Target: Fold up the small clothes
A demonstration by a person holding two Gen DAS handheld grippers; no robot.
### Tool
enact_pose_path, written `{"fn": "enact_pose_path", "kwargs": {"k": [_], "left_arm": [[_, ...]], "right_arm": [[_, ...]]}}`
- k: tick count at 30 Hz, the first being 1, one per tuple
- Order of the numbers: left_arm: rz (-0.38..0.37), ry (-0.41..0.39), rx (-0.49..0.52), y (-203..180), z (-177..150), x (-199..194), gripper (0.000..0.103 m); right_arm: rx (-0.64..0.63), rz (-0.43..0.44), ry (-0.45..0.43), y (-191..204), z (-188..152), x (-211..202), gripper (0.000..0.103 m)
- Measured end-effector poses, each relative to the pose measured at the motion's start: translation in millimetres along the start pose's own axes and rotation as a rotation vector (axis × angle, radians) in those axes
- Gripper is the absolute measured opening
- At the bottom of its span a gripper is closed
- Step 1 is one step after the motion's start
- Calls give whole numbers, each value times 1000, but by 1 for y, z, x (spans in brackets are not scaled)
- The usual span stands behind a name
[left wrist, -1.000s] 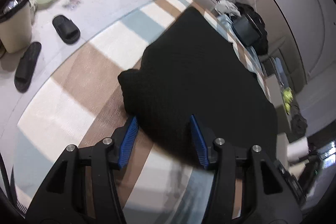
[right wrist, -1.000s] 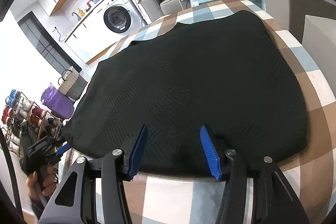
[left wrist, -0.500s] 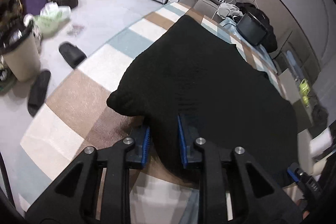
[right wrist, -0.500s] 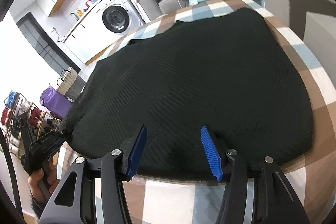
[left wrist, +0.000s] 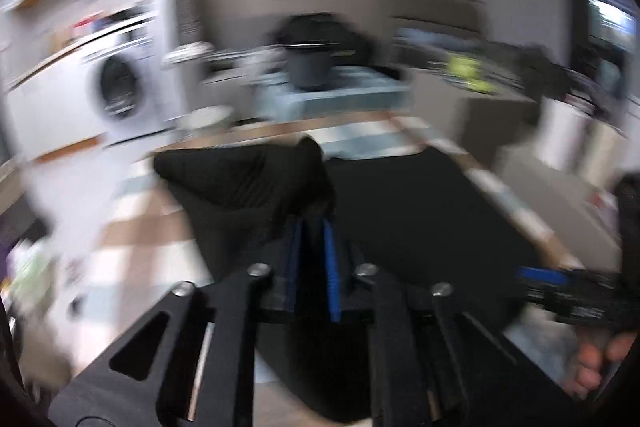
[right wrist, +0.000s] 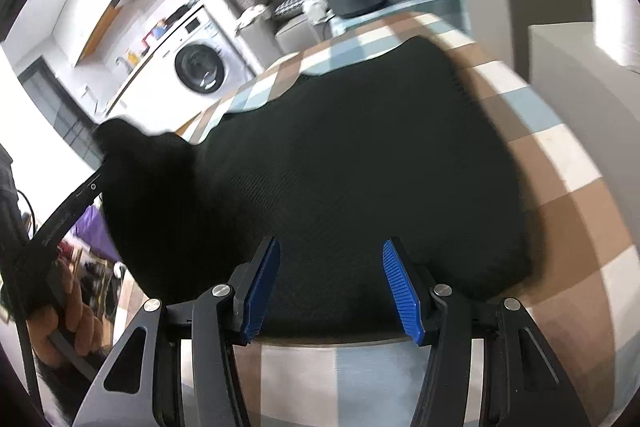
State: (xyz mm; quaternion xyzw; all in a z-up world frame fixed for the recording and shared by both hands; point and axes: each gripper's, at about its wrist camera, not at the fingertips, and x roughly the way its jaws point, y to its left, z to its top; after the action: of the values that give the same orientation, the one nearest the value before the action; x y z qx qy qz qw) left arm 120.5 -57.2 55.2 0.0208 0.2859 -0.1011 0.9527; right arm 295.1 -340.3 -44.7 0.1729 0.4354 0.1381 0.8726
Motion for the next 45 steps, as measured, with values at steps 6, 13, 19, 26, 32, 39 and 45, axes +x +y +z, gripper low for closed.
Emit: {"fn": "enact_pose_path", "kwargs": {"k": [6,13,19,26,32,39,45], "left_arm": [[-353,148,85,-66,-20,32,6],[-270,253,-197,9,-43,44,24],[-63,209,-399,107,-68,27,60],[33,202,-496,170,-88,23,60],[59,187,-525,191,-97,20,60],[43,188,-501,177,-88,39,60],[-9,245,-446,145,-77,73,60]], "right_arm": [[61,-65,-39,-20,5,-17,57],[60,-2,0,-14,10,-5,58],[35,156,103,19,18,38,58],[56,269,218,68,36,112,58],[21,194,180,87,40,133,12],[-48,384,-94,78,27,9,11],[45,112,156,27,-14,35,13]]}}
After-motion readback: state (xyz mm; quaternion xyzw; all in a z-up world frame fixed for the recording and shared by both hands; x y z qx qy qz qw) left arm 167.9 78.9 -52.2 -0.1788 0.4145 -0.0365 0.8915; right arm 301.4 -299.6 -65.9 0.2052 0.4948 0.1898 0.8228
